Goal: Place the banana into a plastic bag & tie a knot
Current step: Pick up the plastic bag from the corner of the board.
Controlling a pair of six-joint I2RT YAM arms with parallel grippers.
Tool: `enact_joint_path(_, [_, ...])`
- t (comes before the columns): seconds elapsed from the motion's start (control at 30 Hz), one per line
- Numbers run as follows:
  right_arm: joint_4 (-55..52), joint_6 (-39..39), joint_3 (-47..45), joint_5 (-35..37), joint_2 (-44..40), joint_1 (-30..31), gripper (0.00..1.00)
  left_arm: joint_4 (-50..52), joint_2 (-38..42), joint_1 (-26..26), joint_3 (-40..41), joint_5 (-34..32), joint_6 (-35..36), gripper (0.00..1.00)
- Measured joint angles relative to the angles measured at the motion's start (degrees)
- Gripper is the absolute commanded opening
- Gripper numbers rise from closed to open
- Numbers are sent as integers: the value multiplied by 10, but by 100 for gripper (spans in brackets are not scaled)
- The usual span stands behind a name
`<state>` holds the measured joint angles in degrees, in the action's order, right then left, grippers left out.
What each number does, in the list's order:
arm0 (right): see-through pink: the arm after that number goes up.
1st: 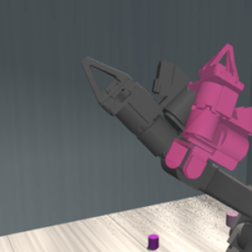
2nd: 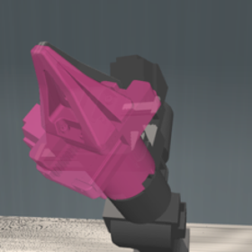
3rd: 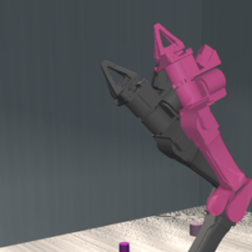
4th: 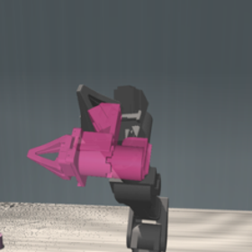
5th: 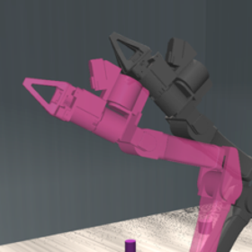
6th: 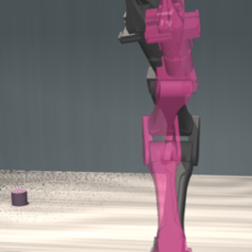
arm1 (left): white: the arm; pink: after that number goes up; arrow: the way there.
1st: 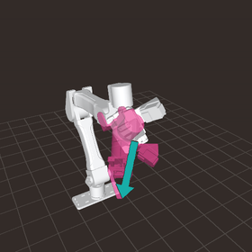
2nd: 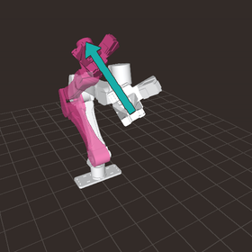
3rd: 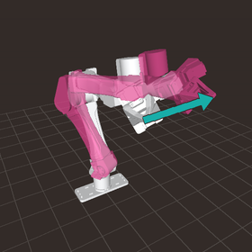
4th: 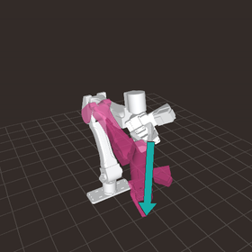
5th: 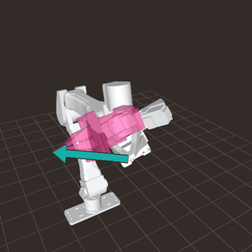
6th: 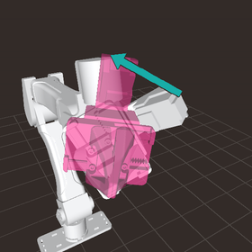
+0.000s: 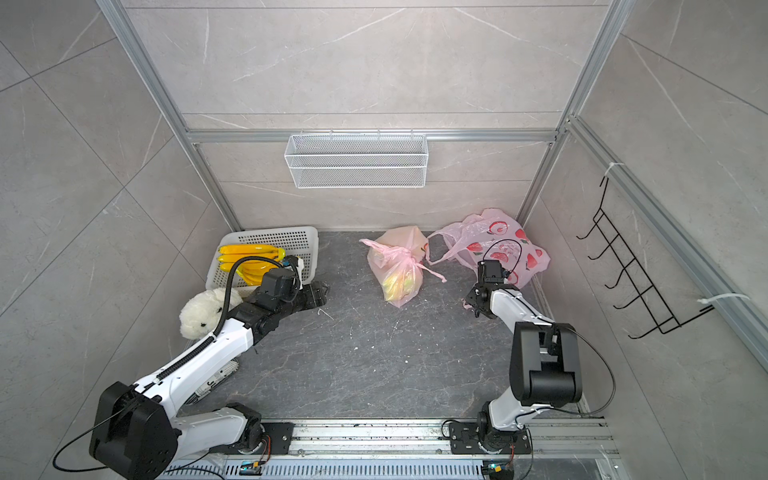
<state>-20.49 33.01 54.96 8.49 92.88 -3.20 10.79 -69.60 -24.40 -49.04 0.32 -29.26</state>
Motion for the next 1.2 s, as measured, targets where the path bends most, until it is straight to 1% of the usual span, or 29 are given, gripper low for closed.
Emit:
enact_joint_path(0.07, [7,1,1,-6,16,-2,52,0,4,0,0,0,0,79])
enact_joint_path(0.2, [12,4,20,-14,56,-6,43,2,7,0,1,0,0,79])
enact_joint_path(0.27, [17,7,26,-15,70,-9,30,4,7,0,3,0,0,79])
enact_joint_path(0.3, [19,6,27,-15,72,-9,22,4,7,0,3,0,0,79])
enact_joint_path(0.33, [19,4,27,-14,72,-10,16,5,7,0,5,0,0,79])
enact_joint_path(0.43, [19,0,30,-12,71,-10,1,7,7,0,6,0,0,79])
enact_joint_path(0.57, [5,-7,30,-8,40,-10,0,8,7,-2,6,1,0,79])
enact_joint_path(0.7, [-21,-34,28,7,-63,17,0,17,4,-22,-2,-1,8,78])
enact_joint_path(0.8, [-59,-60,41,27,-155,66,0,41,-16,-74,-44,-14,33,78])
enact_joint_path(0.9, [-104,-84,80,42,-217,110,0,48,-42,-132,-99,-28,67,80])
enact_joint_path(1.0, [-149,-105,133,50,-259,146,0,51,-65,-183,-152,-44,106,82])
enact_joint_path(1.1, [-187,-127,190,47,-285,176,0,56,-83,-215,-196,-57,142,84])
enact_joint_path(1.2, [-221,-148,244,29,-304,191,0,61,-106,-228,-248,-63,176,87])
